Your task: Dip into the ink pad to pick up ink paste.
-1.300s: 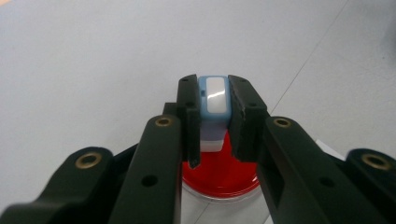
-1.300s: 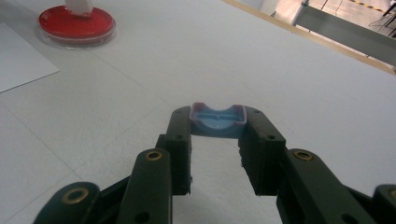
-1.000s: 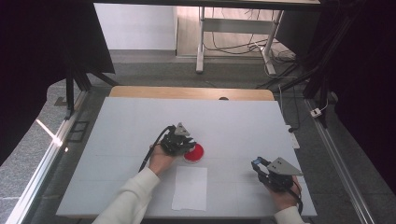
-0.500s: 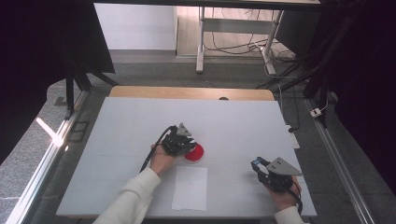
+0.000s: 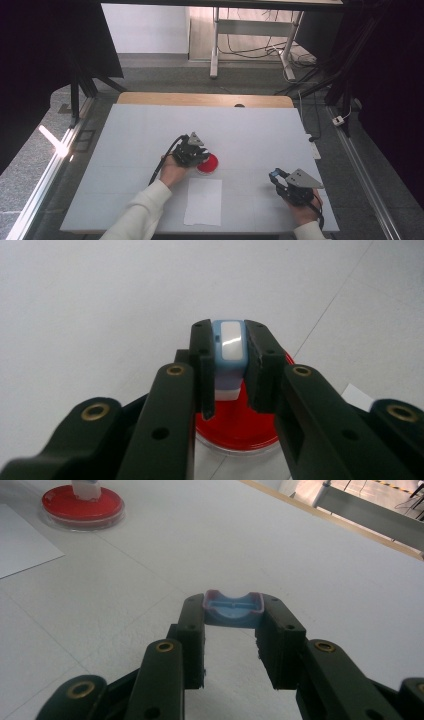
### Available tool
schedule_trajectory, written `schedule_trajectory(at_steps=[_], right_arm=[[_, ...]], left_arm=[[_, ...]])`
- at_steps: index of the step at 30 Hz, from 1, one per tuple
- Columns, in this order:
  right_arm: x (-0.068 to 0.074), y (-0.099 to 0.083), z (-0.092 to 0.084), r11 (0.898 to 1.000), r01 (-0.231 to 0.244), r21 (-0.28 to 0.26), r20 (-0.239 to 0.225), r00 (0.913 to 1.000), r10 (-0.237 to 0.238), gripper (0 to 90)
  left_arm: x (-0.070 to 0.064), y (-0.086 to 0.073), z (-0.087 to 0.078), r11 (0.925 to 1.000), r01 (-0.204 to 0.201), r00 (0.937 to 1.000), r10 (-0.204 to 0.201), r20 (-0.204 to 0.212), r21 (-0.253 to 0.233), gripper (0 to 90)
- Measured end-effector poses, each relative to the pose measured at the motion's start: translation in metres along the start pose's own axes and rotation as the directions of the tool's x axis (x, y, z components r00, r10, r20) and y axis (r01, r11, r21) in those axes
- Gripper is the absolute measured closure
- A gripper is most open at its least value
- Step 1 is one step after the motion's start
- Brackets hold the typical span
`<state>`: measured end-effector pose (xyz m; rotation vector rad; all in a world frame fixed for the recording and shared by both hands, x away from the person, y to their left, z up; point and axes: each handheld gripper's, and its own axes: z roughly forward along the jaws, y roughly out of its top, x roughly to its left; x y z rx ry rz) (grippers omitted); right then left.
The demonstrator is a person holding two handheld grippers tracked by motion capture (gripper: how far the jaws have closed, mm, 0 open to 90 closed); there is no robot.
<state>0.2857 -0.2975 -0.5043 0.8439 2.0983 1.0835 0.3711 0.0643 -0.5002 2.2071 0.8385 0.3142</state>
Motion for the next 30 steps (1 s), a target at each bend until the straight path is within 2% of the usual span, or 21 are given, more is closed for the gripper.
schedule_trajectory(at_steps=[19, 22, 30], right_arm=[[0.0, 0.0, -0.001, 1.0, 0.0, -0.002, 0.0, 1.0, 0.0, 65.1], [0.0, 0.0, 0.0, 1.0, -0.002, -0.003, 0.0, 1.0, 0.002, 65.1], [-0.001, 0.0, -0.002, 1.0, -0.002, 0.001, 0.007, 1.0, 0.002, 65.1]], left_arm=[[-0.003, -0.003, -0.001, 0.9999, -0.006, 0.9999, 0.006, -0.014, -0.014, 75.9], [-0.004, -0.002, -0.002, 0.9994, -0.022, 0.9996, 0.021, -0.02, -0.028, 75.9], [-0.004, 0.002, -0.011, 0.9979, -0.014, 0.9999, 0.014, 0.002, -0.063, 75.8]])
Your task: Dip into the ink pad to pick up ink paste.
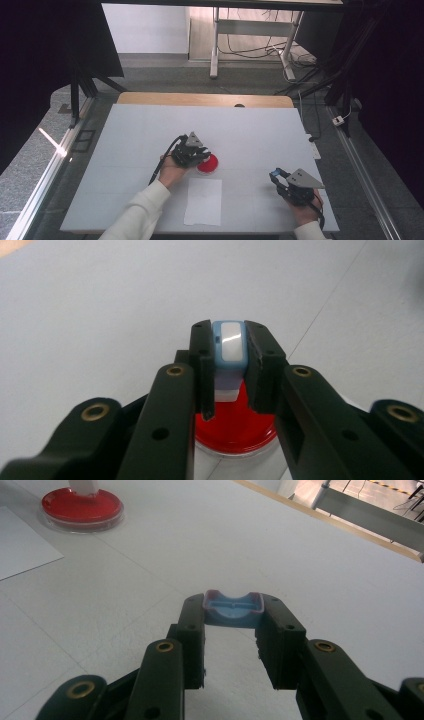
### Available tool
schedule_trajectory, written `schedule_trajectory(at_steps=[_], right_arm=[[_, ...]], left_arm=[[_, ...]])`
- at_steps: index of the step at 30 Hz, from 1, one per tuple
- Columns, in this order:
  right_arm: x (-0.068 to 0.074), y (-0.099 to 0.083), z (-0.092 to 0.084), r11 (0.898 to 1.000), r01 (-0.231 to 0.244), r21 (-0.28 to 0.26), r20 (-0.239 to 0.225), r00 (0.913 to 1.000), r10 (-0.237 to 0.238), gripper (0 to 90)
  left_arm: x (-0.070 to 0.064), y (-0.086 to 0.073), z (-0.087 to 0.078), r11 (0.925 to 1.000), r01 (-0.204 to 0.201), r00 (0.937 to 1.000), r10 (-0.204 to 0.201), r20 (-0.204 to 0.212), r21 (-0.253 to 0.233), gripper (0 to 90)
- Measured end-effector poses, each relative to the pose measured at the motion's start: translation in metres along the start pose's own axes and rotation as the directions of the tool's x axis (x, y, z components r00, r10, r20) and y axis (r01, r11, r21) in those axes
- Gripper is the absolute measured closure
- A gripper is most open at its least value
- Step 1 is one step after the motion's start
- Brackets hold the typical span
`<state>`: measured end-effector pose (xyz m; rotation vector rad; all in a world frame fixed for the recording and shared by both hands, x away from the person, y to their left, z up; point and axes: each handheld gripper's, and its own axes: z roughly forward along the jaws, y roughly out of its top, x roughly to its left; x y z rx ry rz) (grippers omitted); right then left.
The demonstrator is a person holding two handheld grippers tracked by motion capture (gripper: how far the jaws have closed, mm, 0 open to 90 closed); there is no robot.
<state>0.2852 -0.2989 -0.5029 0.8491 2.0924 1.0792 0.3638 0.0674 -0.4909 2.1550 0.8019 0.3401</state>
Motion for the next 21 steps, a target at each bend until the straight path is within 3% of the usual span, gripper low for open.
schedule_trajectory(at_steps=[12, 21], right_arm=[[0.0, 0.0, 0.001, 1.0, 0.0, -0.001, -0.005, 1.0, 0.0, 65.1], [0.0, 0.0, 0.001, 1.0, 0.002, 0.002, -0.003, 1.0, -0.002, 65.1]], left_arm=[[0.006, 0.005, -0.026, 0.9947, 0.055, 0.9958, -0.049, 0.077, -0.087, 75.6], [0.005, 0.006, -0.04, 0.9931, 0.048, 0.9922, -0.036, 0.119, -0.107, 75.5]])
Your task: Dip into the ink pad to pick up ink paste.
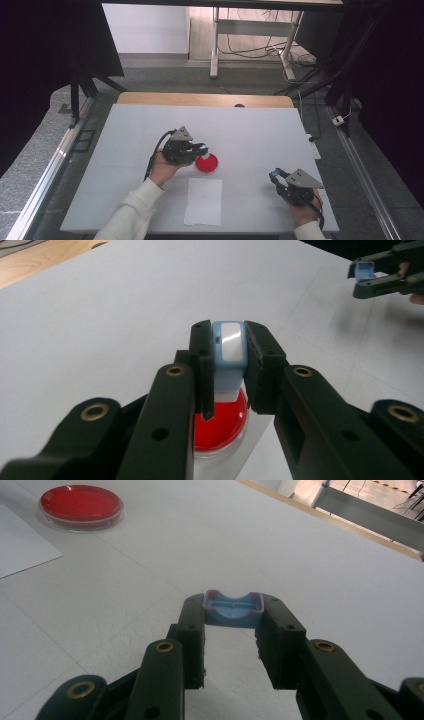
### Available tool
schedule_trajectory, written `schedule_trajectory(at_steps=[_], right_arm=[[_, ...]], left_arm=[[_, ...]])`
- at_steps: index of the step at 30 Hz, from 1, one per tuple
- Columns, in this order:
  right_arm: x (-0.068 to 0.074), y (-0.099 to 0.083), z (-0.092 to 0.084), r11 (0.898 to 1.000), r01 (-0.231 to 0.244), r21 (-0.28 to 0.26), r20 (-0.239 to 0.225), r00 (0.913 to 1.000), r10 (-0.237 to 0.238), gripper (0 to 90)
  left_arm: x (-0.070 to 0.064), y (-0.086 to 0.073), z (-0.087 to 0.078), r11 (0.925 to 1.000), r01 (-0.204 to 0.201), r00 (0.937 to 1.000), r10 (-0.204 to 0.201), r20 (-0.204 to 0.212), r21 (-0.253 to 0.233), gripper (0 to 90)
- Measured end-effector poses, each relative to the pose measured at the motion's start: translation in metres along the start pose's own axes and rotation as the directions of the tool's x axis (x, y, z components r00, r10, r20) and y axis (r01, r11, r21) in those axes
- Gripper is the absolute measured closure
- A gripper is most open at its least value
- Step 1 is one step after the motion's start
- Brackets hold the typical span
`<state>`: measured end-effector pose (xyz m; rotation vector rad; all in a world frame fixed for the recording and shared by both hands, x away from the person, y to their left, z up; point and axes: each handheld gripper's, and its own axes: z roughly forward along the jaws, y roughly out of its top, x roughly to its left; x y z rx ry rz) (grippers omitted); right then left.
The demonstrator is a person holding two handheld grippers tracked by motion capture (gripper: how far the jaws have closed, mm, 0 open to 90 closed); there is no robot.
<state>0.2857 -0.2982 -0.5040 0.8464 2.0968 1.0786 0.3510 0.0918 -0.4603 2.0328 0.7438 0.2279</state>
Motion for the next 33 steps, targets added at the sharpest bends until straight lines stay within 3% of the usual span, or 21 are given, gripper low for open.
schedule_trajectory(at_steps=[33], right_arm=[[0.001, -0.001, 0.001, 1.0, -0.002, -0.001, -0.001, 1.0, 0.002, 65.1]], left_arm=[[-0.015, -0.007, -0.038, 0.9994, -0.029, 0.9947, 0.031, 0.098, -0.015, 75.4]])
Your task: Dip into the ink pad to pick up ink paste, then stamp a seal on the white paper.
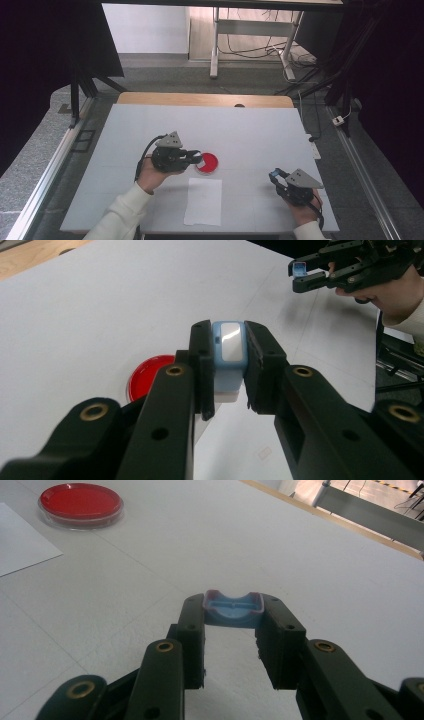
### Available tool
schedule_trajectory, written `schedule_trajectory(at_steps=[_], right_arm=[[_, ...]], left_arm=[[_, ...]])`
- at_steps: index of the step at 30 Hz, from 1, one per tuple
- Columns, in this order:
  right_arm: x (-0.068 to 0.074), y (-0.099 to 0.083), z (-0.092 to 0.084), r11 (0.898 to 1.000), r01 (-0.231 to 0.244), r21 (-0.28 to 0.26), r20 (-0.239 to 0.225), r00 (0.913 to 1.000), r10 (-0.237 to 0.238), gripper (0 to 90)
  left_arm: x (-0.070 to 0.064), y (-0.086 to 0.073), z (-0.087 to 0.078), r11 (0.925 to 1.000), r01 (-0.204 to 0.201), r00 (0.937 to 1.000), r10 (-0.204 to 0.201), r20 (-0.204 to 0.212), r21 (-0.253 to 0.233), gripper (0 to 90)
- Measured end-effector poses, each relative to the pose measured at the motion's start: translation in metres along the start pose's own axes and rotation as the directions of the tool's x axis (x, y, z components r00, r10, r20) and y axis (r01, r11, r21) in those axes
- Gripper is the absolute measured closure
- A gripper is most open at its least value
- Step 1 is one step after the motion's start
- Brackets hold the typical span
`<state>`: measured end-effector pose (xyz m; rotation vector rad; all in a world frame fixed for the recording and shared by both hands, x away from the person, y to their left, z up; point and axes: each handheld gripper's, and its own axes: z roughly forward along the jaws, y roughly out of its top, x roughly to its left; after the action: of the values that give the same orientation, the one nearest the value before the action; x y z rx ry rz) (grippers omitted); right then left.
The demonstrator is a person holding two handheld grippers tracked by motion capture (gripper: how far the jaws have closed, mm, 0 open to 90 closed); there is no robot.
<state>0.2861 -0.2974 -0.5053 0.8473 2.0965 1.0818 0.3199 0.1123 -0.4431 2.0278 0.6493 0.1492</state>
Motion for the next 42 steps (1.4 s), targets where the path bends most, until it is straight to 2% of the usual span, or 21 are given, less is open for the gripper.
schedule_trajectory(at_steps=[27, 42], right_arm=[[-0.001, 0.0, -0.001, 1.0, 0.002, -0.001, 0.002, 1.0, -0.002, 65.1], [0.0, 0.0, 0.001, 1.0, 0.004, 0.001, -0.001, 1.0, -0.004, 65.1]], left_arm=[[-0.021, -0.003, 0.004, 0.9991, -0.038, 0.9979, 0.037, 0.054, 0.017, 75.3], [-0.032, -0.012, 0.008, 0.9979, -0.054, 0.9961, 0.051, 0.072, 0.037, 75.2]])
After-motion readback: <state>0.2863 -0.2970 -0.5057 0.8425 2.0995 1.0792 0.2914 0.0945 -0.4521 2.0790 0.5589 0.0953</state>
